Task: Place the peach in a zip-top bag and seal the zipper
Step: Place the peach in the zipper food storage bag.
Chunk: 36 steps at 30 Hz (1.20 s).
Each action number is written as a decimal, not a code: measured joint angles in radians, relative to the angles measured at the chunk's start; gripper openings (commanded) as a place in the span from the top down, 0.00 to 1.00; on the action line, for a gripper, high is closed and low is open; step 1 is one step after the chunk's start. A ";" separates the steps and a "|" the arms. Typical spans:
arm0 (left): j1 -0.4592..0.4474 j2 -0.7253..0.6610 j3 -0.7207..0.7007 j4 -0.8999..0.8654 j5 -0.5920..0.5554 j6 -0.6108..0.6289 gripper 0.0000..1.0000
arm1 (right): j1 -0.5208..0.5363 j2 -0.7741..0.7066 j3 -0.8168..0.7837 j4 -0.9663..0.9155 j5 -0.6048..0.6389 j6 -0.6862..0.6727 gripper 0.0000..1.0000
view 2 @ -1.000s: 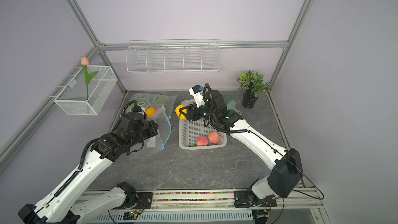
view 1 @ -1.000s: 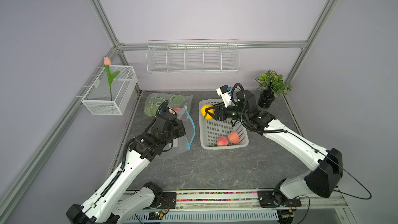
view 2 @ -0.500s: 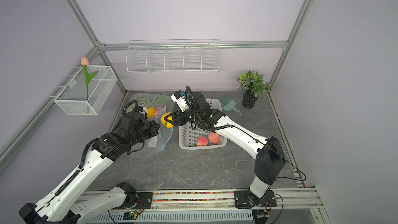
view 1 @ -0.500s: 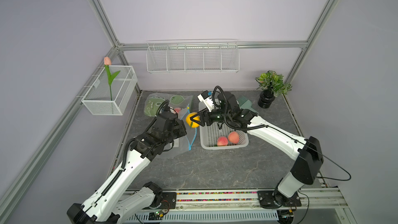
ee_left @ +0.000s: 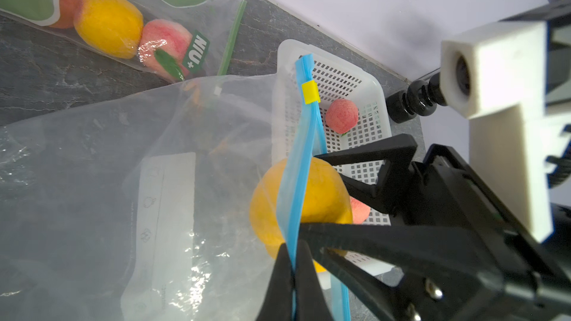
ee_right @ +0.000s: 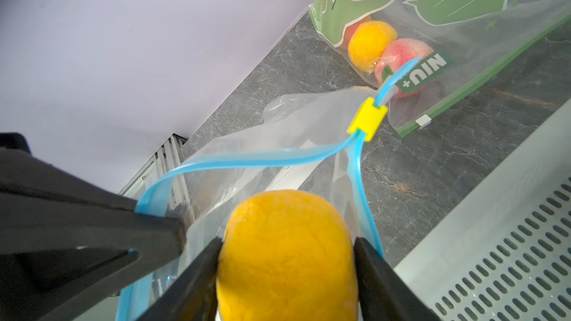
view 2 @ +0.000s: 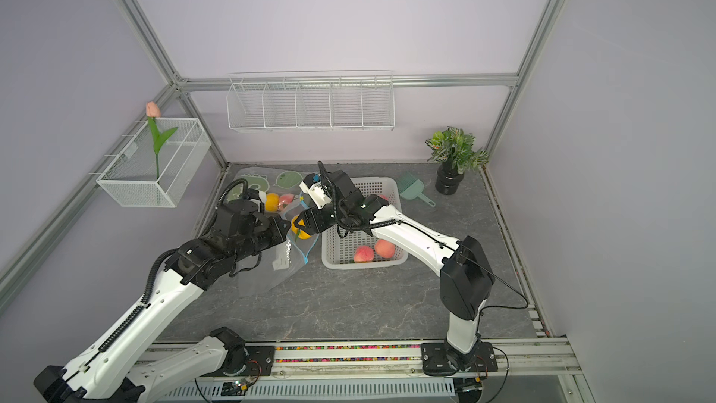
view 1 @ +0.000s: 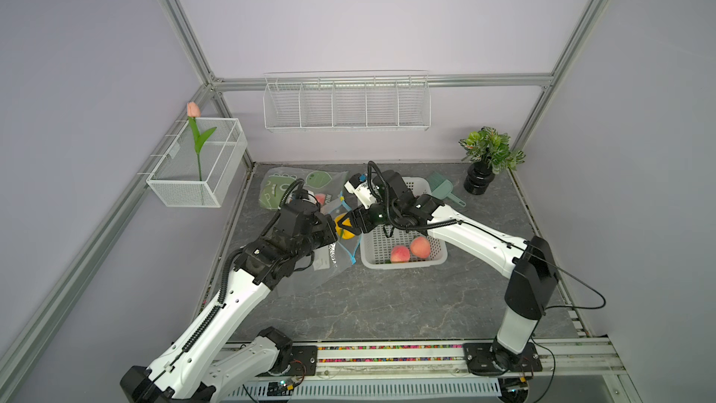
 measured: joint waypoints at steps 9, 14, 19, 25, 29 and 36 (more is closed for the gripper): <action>0.000 0.000 0.000 0.004 0.000 0.000 1.00 | 0.010 0.000 0.002 -0.011 0.007 -0.032 0.20; 0.000 0.000 0.000 0.004 -0.001 0.000 1.00 | 0.010 -0.003 -0.005 0.000 0.008 -0.039 0.20; 0.000 0.000 0.001 -0.003 -0.012 0.008 1.00 | 0.011 -0.056 -0.074 0.044 0.050 -0.051 0.20; 0.000 0.000 0.006 -0.029 -0.035 0.023 1.00 | 0.010 -0.167 -0.172 0.084 0.233 -0.056 0.20; 0.000 0.000 0.006 -0.040 -0.039 0.024 1.00 | 0.001 -0.182 -0.179 0.071 0.401 -0.031 0.20; 0.000 -0.003 0.006 -0.045 -0.039 0.025 1.00 | -0.099 -0.158 -0.182 -0.032 0.598 0.030 0.20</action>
